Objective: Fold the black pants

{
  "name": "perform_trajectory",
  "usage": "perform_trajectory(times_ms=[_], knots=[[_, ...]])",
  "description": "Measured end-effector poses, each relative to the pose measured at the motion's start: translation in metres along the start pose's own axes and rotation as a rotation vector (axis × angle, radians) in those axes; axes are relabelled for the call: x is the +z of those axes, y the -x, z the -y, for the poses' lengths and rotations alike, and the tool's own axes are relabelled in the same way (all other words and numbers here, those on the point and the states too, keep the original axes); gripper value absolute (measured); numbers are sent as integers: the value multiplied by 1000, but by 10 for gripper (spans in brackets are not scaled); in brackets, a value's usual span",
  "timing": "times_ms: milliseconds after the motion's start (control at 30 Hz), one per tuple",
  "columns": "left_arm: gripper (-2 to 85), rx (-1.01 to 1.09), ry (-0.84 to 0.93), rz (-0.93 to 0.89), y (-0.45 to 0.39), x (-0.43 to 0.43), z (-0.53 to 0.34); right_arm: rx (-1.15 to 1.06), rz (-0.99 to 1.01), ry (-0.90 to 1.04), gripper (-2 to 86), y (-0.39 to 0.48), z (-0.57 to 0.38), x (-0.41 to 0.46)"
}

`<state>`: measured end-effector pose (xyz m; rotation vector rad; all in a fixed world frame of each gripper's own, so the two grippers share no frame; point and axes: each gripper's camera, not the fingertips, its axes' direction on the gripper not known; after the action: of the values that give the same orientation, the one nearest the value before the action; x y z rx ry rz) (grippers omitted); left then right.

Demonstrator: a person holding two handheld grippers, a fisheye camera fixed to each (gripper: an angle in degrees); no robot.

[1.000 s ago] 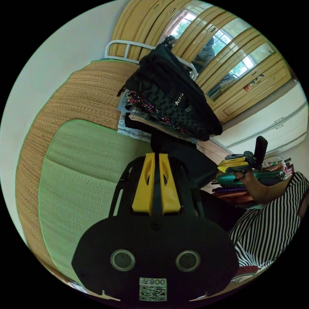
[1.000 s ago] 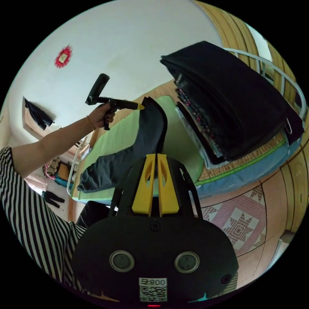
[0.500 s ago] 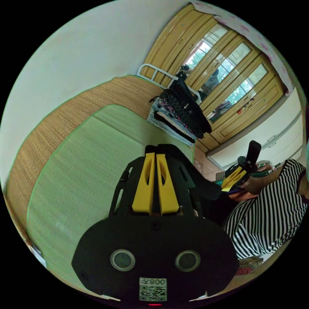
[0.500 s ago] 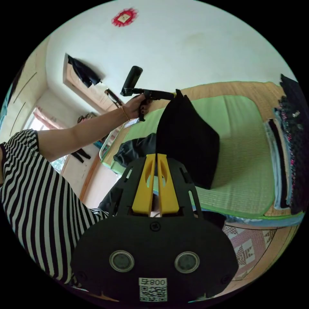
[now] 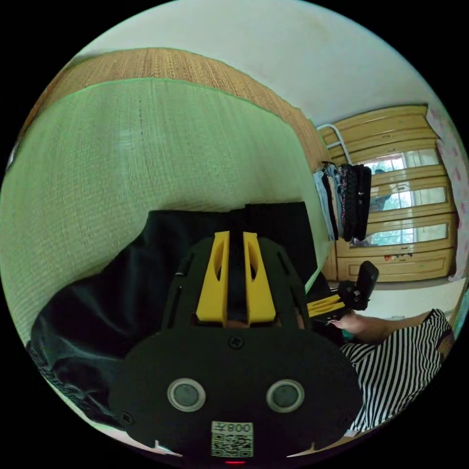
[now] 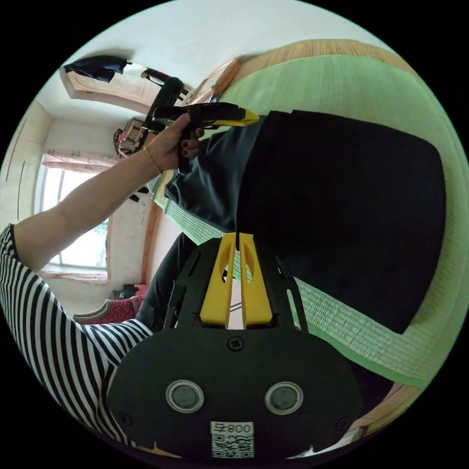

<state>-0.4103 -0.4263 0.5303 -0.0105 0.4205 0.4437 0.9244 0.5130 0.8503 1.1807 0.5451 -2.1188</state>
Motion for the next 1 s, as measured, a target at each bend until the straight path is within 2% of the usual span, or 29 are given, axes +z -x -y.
perform_trajectory(times_ms=[133,233,467,867,1000], knots=[[77,33,-6,-46,-19,-4,-22,2,38,31,8,-27,2,38],[84,40,42,13,-27,3,-26,-4,44,41,9,-43,1,60],[62,19,111,100,-29,-19,-26,-8,51,53,6,-72,-7,98],[48,-5,143,75,-29,-59,-37,-28,61,104,6,-95,-35,166],[34,2,130,68,-35,-72,-43,-13,-85,25,26,-102,-50,158]])
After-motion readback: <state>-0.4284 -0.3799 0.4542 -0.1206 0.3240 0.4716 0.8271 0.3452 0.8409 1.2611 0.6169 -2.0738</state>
